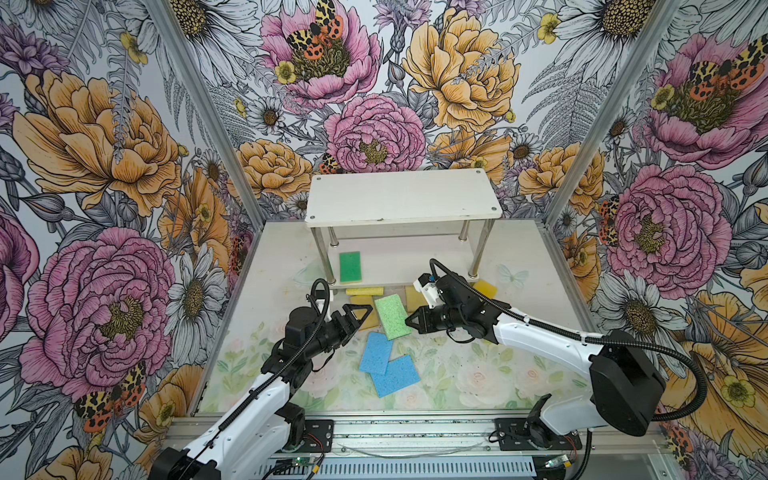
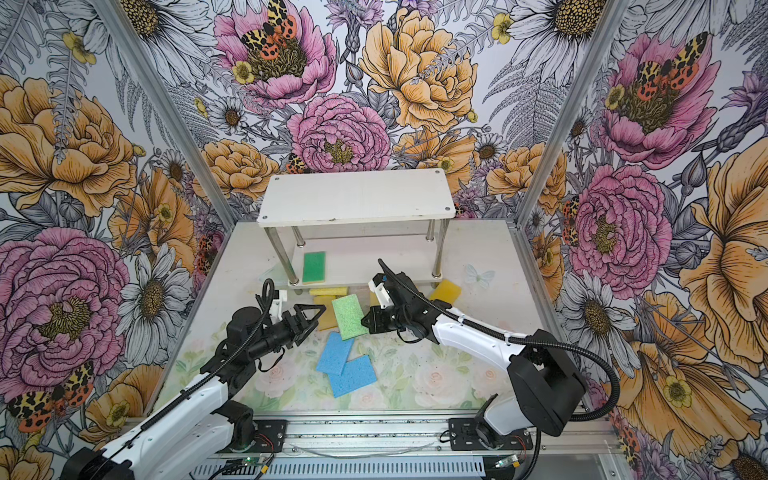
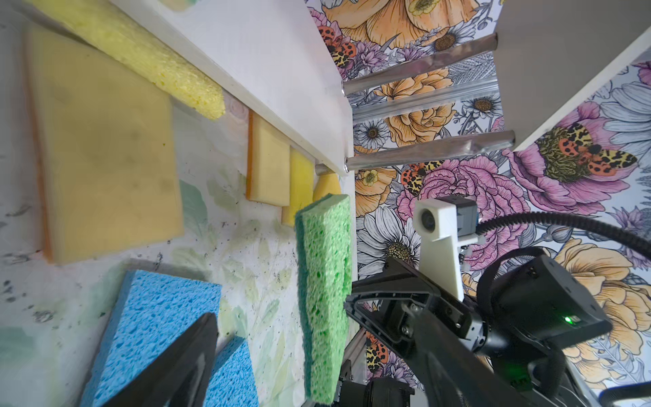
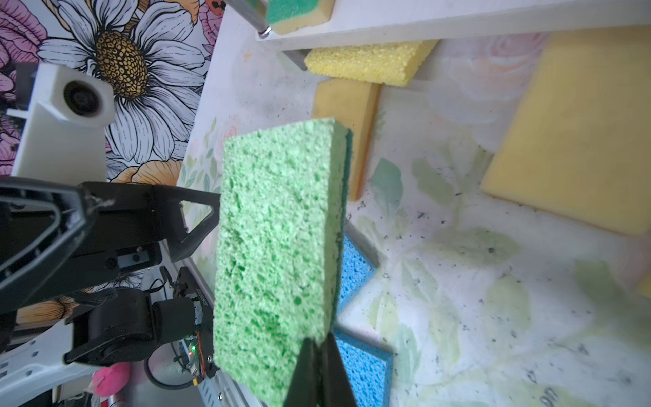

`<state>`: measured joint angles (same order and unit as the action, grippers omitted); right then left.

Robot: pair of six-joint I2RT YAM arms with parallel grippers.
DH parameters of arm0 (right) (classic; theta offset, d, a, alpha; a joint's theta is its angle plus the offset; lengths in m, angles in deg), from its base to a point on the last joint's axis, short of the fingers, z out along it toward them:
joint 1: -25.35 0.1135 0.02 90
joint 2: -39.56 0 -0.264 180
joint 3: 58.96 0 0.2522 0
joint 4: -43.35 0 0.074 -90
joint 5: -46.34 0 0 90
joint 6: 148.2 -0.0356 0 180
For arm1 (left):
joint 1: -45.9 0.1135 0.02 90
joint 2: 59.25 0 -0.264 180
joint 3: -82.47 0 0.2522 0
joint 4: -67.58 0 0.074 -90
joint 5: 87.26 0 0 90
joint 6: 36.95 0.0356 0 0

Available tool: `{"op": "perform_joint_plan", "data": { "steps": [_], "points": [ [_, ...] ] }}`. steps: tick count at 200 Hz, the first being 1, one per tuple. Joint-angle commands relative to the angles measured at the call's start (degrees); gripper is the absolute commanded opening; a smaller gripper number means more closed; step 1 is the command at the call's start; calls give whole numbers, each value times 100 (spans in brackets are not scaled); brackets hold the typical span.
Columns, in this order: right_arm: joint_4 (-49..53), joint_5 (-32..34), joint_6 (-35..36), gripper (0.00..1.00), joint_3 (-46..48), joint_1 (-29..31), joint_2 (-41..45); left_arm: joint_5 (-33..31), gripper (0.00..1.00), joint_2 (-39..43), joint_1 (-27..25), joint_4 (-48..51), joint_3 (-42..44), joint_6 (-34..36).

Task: Place and organize the cleaning sponges onto the shelf
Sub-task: 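Grasp the green cellulose sponge with the right gripper and lift it, then carry the green sponge onto the lower shelf tier while the left arm withdraws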

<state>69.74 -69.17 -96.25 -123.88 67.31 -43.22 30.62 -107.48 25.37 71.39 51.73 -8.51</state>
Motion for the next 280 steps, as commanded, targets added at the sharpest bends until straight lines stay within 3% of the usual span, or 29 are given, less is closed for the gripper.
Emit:
{"op": "perform_joint_plan", "data": {
  "steps": [1,65,93,115,139,214,241,280],
  "points": [
    [-76,-536,-1,5,-58,15,225,183,83,-265,-191,-1001,-152,-132],
    [-96,-523,-78,6,-99,111,392,156,54,-971,-474,-1573,-342,-227],
    [-102,-535,-131,7,-92,137,368,165,26,-1149,-513,-1782,-385,-269],
    [-113,-500,-215,27,-60,144,458,138,9,-1189,-514,-1806,-360,-242],
    [-111,-512,-280,42,43,146,558,62,8,-1138,-479,-1834,-299,-264],
    [-805,-612,-748,43,464,265,669,86,6,-1127,-366,-1876,-337,-304],
    [-1065,-638,-893,34,557,270,665,119,6,-1101,-346,-1901,-338,-339],
    [-1266,-644,-1040,7,583,290,623,123,7,-1018,-310,-1845,-289,-338]
  ]
}}
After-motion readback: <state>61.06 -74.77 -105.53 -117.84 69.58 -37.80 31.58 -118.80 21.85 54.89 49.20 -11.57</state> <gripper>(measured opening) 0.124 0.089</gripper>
